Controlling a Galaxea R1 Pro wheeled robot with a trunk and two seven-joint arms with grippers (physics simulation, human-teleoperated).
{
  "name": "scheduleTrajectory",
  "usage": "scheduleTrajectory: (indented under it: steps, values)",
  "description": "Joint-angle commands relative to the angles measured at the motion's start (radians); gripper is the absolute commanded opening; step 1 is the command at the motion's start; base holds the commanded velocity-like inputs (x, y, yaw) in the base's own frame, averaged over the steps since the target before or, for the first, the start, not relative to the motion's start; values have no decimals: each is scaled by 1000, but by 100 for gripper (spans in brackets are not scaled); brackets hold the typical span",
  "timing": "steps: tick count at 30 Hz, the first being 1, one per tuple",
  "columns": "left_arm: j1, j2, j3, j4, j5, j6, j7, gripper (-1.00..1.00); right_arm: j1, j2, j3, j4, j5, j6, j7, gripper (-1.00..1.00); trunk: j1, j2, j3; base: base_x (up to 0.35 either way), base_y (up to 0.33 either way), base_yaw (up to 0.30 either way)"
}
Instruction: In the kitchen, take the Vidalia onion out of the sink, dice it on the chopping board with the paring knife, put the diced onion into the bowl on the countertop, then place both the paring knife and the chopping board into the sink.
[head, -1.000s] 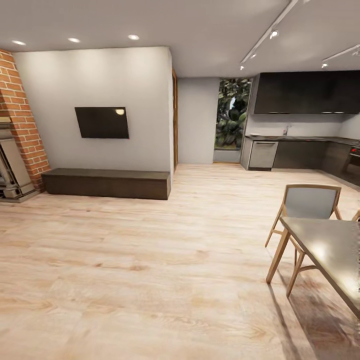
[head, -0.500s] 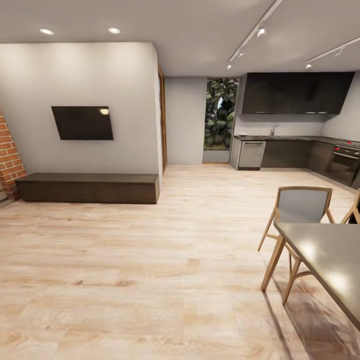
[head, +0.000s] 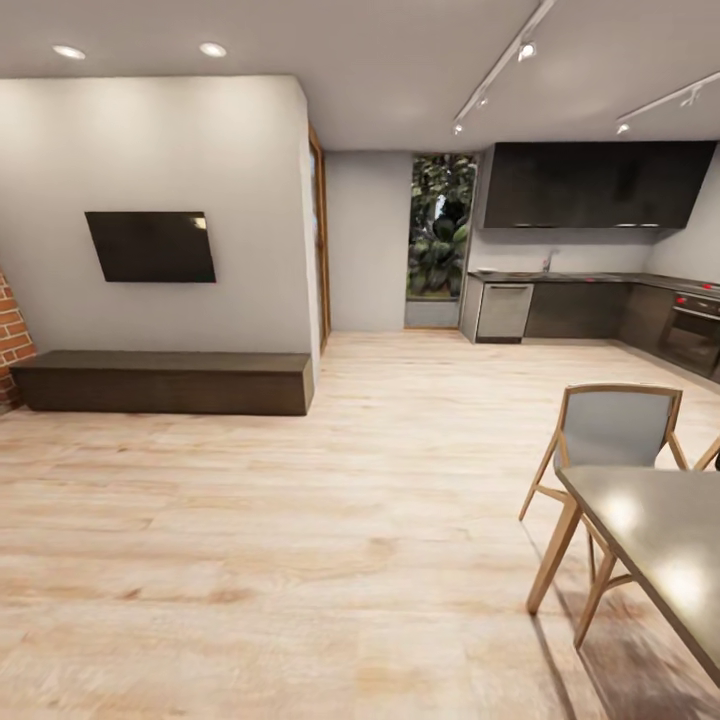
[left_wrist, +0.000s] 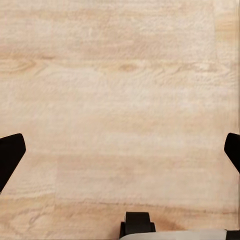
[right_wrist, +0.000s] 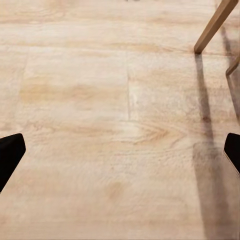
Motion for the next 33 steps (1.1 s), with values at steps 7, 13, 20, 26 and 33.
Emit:
scheduleTrajectory:
  steps: [7,13,20,26,33]
  values:
    - [0,0,1,-1,0,-7,0,100,-1,0,0,1,0,-2,-2,100,1,0,-3,327,-105,0]
    - [0,0,1,-2,0,-7,0,100,-1,0,0,1,0,-3,-2,100,1,0,-7,327,-11,0]
    - [0,0,1,-2,0,-7,0,100,-1,0,0,1,0,-3,-2,100,1,0,-7,329,0,0]
    - [0,0,1,-2,0,-7,1,100,-1,0,1,1,0,-3,-2,100,1,0,-7,329,0,0]
    - [0,0,1,-2,0,-7,0,100,-1,1,2,69,0,1,-3,100,1,0,-7,329,0,0]
